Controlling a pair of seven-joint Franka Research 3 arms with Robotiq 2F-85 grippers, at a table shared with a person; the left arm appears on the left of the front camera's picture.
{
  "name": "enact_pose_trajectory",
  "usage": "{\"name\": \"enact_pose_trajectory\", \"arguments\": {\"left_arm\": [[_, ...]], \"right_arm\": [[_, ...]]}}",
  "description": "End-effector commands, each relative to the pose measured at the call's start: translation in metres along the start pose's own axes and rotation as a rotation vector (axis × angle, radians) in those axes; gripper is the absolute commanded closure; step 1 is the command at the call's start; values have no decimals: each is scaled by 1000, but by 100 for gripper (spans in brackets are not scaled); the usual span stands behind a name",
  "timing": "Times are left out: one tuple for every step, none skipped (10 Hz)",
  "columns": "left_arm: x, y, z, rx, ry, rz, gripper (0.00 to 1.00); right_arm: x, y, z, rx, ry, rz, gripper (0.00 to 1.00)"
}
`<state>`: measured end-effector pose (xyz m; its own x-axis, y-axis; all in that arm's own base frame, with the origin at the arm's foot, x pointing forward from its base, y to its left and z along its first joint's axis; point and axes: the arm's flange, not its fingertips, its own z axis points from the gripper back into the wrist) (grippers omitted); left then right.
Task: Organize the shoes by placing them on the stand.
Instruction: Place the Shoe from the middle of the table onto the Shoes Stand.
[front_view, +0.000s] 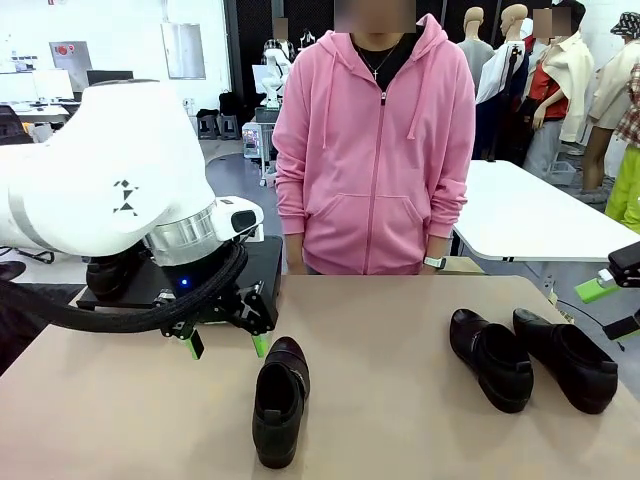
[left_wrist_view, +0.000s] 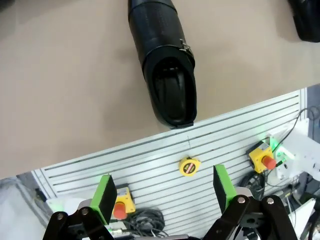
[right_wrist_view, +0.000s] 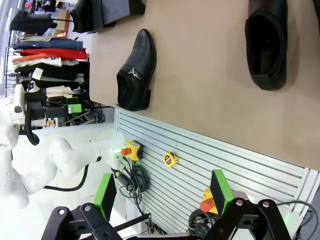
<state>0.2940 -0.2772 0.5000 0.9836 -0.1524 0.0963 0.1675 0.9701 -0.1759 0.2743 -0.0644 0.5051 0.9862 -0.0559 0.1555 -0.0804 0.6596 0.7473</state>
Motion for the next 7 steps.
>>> {"name": "enact_pose_trajectory", "arguments": {"left_arm": [[21, -4, -24, 21, -23, 86, 0], [35, -9, -50, 3, -54, 122, 0], [45, -12, -74, -13, -25, 134, 0], [52, -10, -95, 37, -9, 174, 0], [57, -8, -119, 89, 0, 212, 0], [61, -2, -144, 151, 36, 225, 0], [60, 3, -157, 180, 47, 236, 0]], "right_arm": [[0, 5, 1, 27, -8, -23, 0], [0, 5, 1, 27, -8, -23, 0], [0, 5, 1, 27, -8, -23, 0], [0, 5, 1, 27, -8, -23, 0], [0, 5, 1, 27, -8, -23, 0], [0, 5, 1, 27, -8, -23, 0], [0, 5, 1, 27, -8, -23, 0]]}}
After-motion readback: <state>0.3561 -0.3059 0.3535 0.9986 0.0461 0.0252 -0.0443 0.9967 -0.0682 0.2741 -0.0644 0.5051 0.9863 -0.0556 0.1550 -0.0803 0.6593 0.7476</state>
